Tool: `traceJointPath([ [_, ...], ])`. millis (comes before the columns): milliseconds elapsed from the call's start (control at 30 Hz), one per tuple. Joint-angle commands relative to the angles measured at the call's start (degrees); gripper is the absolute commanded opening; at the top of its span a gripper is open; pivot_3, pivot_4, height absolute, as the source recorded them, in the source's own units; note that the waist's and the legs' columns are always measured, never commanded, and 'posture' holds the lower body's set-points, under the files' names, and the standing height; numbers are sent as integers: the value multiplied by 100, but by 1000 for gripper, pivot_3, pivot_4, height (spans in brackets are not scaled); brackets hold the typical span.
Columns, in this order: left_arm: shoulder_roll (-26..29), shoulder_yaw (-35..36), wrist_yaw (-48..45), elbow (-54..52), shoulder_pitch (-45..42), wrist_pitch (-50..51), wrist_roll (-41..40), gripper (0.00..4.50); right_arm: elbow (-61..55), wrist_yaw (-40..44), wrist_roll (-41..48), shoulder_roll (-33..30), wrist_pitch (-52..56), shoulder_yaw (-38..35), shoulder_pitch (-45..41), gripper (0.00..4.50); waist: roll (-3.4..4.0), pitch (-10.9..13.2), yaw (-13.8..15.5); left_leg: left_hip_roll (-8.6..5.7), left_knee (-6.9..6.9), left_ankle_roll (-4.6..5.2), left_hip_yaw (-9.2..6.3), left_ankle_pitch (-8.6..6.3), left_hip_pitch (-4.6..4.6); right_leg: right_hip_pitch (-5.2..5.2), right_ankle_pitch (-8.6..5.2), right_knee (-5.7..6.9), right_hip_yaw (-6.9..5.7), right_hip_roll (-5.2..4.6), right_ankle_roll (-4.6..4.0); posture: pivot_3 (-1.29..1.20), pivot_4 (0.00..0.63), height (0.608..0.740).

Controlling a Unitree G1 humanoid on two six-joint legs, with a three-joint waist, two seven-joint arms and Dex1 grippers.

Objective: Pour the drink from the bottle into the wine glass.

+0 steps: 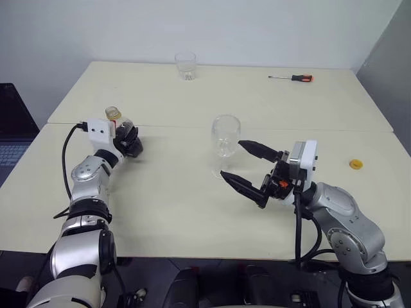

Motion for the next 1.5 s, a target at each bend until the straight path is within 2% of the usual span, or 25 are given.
traceJointPath([
  [33, 75, 28, -14, -159, -231, -90, -30, 1335, -70, 64, 37, -21, -152, -104, -24, 4500, 0, 0, 0, 0, 0, 0, 0, 0, 0, 0, 0, 0, 0, 0, 0, 0, 150, 740],
  [400, -73, -829, -951, -845, -883, 509, 258, 1314, 31, 95, 249, -98, -89, -542, -151, 4500, -1, 0, 3, -6, 8, 0, -6, 1, -16, -4, 1, 0, -12, 7, 1, 0, 150, 740],
  [567, -115, -1354, -1731, -977, -1360, 363, 482, 1314, -36, 186, 445, -442, 85, -853, -161, 4500, -1, 1, 1, -6, 7, 0, 6, 1, -17, -5, 1, -2, -9, 22, 1, 0, 150, 740],
  [800, -268, -1707, -2282, -526, -2126, -12, 744, 1314, 20, 66, 420, -888, 336, -1007, -226, 4500, -3, 2, -11, -5, 6, 0, 17, 1, -20, -10, 1, -2, -3, 28, 1, 0, 150, 740],
  [1167, -325, -1984, -2904, 224, -2926, -938, 1129, 1314, -124, -214, 553, -897, 591, -1055, -414, 4500, -3, 2, -14, -3, 8, 1, 28, 1, -24, -12, 1, -2, 2, 34, 1, 0, 150, 740],
  [1500, -400, -2158, -3026, 914, -3466, -1710, 1516, 1314, -154, -477, 858, -846, 836, -1160, -796, 4500, -4, 3, -14, -4, 9, 2, 29, 1, -27, -16, 1, -1, 3, 35, 1, 0, 150, 740],
])
